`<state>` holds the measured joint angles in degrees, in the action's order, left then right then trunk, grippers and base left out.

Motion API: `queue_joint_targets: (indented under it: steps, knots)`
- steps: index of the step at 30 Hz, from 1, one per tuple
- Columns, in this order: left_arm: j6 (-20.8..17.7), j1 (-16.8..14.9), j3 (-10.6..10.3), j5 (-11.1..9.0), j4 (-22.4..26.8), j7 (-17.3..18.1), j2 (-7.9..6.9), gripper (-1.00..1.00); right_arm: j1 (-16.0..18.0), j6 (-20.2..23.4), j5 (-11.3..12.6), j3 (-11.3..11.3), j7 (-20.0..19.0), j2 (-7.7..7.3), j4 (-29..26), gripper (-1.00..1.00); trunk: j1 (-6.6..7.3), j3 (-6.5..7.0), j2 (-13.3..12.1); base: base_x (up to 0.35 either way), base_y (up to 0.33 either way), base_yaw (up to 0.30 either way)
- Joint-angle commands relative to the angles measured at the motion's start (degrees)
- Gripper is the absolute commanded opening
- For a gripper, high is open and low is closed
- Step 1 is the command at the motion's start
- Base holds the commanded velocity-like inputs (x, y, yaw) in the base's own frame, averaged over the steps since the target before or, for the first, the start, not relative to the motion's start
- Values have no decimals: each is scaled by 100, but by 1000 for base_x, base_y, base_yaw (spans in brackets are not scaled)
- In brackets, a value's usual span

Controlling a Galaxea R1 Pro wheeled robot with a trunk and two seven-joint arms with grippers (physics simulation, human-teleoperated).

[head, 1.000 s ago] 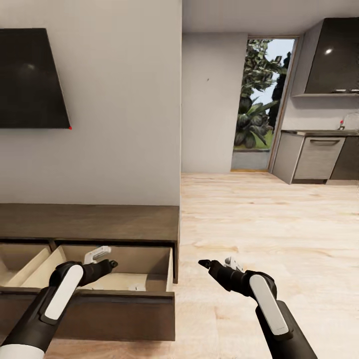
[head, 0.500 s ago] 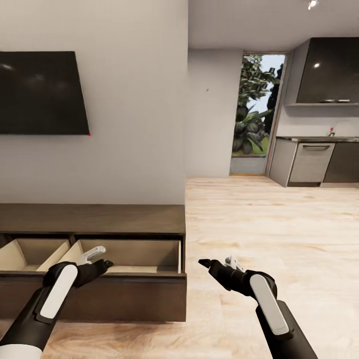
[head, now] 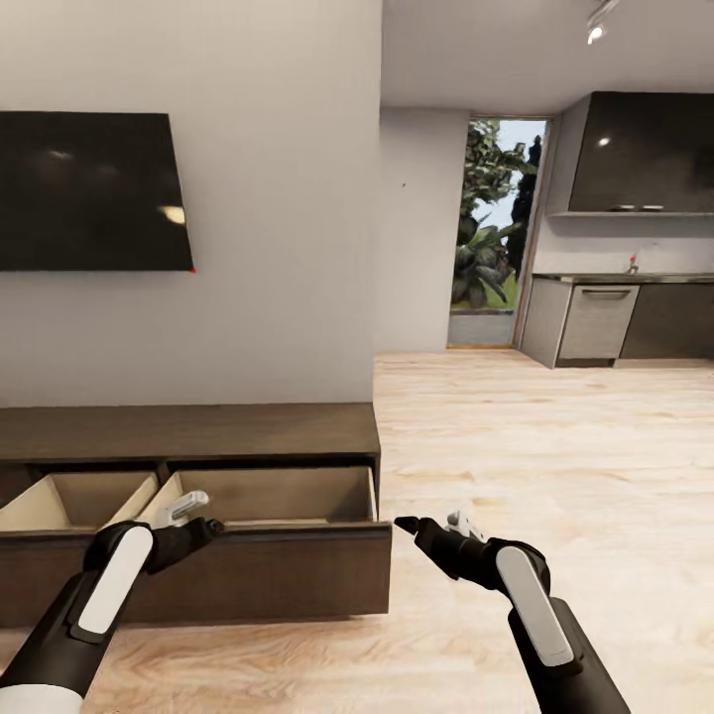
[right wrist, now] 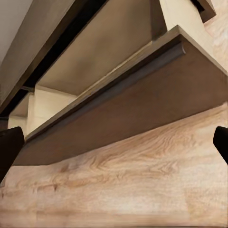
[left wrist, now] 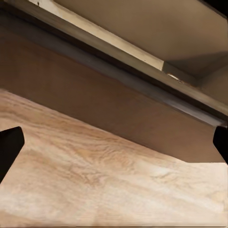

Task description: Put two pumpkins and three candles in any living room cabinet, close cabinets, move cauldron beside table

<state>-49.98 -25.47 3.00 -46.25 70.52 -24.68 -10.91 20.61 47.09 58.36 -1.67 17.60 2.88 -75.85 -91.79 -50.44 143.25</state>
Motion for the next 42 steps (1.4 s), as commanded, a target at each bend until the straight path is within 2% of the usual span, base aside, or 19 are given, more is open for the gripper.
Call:
queue_joint_targets:
  steps: [1, 11, 27, 42]
  knots:
    - [-12, -2, 0, -60, 2, -50, 0, 100, 4, 11, 56, 0, 61, 2, -24, 100, 4, -6, 3, -220, 275, -2]
    - [-12, -2, 7, -60, -31, -46, -8, 100, 4, 11, 53, 0, 68, 2, -41, 100, 4, -6, 3, -152, 297, 0]
    - [-6, -2, 5, -49, -249, -46, -6, 100, 4, 11, 46, -6, 68, 2, -25, 100, 4, -6, 3, 50, 311, 0]
    - [27, -2, -69, -34, -186, -57, 27, 100, 6, 11, 44, 0, 68, 2, 26, 100, 4, -6, 3, -34, 29, 0]
